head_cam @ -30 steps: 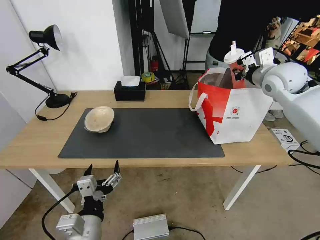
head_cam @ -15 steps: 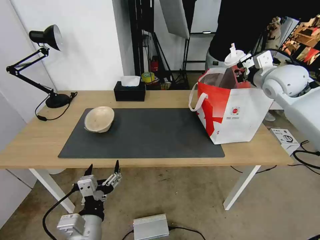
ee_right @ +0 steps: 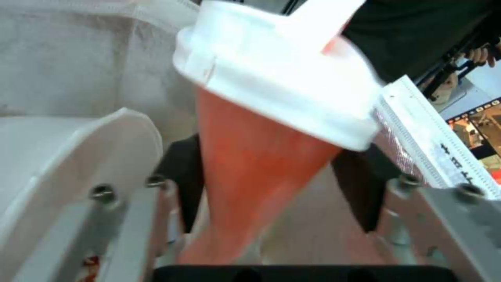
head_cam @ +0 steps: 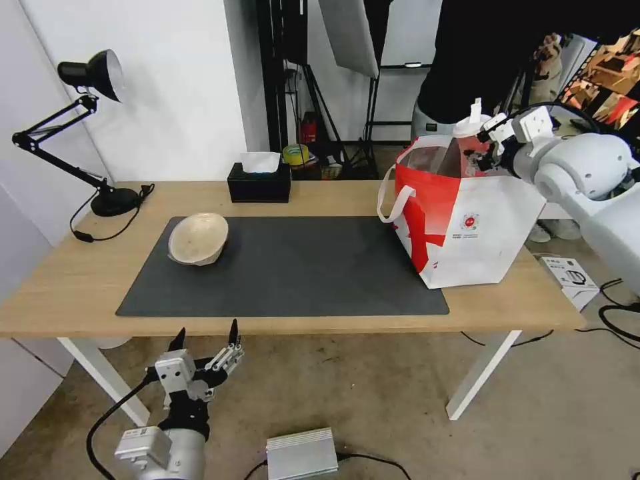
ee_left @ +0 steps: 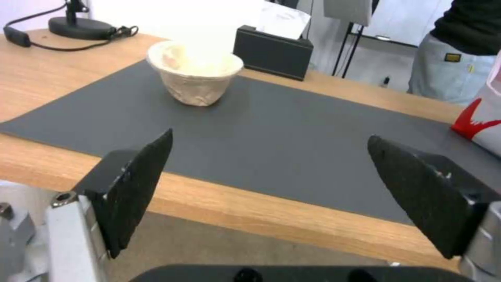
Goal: Pick up the trash from the table and place it into the takeout bag.
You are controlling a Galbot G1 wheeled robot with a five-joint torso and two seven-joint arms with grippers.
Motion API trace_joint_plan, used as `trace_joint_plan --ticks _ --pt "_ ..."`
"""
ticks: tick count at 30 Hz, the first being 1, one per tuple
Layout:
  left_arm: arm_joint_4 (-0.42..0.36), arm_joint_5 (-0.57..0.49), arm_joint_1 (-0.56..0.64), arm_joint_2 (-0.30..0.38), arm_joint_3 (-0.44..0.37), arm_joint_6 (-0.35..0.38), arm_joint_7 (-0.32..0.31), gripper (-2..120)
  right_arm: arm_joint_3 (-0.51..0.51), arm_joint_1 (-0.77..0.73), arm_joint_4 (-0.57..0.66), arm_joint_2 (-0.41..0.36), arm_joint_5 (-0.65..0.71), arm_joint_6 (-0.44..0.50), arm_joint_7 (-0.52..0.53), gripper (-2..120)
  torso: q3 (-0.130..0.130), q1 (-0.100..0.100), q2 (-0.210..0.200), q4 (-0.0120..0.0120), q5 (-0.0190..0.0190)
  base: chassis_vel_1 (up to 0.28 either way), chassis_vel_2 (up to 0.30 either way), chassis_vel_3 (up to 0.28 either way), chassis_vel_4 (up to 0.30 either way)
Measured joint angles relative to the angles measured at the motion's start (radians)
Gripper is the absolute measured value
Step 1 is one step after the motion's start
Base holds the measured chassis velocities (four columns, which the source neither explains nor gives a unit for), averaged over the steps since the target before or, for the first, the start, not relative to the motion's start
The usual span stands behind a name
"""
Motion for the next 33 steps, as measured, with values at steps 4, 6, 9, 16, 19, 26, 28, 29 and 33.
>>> trace_joint_plan --ticks 4,6,9,16,19,26,28,29,33 --pt "0.000 0.001 0.000 0.000 0.000 0.000 0.000 100 0.001 -0.003 0.006 -0.005 -0.001 0.000 0.000 75 0.000 0.000 0.000 -0.0001 0.0000 0.000 0.000 0.000 0.000" --pt "-0.001 0.001 0.000 0.001 -0.001 0.000 0.000 100 0.000 -0.002 0.005 -0.004 -0.002 0.000 0.000 78 0.000 0.000 0.000 0.0000 0.0000 0.000 0.000 0.000 0.000" --pt "-0.001 -0.001 0.000 0.009 -0.003 0.000 0.000 100 -0.009 0.010 0.000 -0.001 -0.003 0.000 -0.001 91 0.000 0.000 0.000 0.0000 0.0000 0.000 0.000 0.000 0.000" --pt "-0.001 -0.002 -0.004 0.013 -0.002 0.000 0.000 100 -0.030 0.039 -0.001 -0.005 -0.003 0.001 -0.002 100 0.000 0.000 0.000 -0.0001 0.0000 0.000 0.000 0.000 0.000" --pt "0.001 -0.003 -0.006 0.016 -0.001 0.000 0.000 100 -0.042 0.053 -0.001 -0.007 -0.003 0.001 -0.003 100 0.000 0.000 0.000 0.0000 -0.0001 0.000 0.000 0.000 0.000" --pt "0.004 -0.003 -0.008 0.018 0.000 0.000 0.000 100 -0.055 0.064 0.001 -0.012 -0.003 0.001 -0.005 100 0.000 0.000 0.000 -0.0001 -0.0001 0.000 0.000 0.000 0.000" --pt "0.004 -0.003 -0.009 0.019 0.000 0.000 0.000 100 -0.058 0.066 0.001 -0.013 -0.003 0.001 -0.006 100 0.000 0.000 0.000 0.0000 0.0000 0.000 0.000 0.000 0.000" --pt "0.004 -0.003 -0.009 0.019 0.000 0.000 0.000 100 -0.059 0.068 0.001 -0.013 -0.003 0.001 -0.007 100 0.000 0.000 0.000 0.0000 0.0000 0.000 0.000 0.000 0.000" --pt "0.007 -0.003 -0.012 0.020 0.000 0.000 0.000 100 -0.065 0.075 0.001 -0.017 -0.008 0.001 -0.019 100 0.000 0.000 0.000 0.0000 -0.0001 0.000 0.000 0.000 0.000"
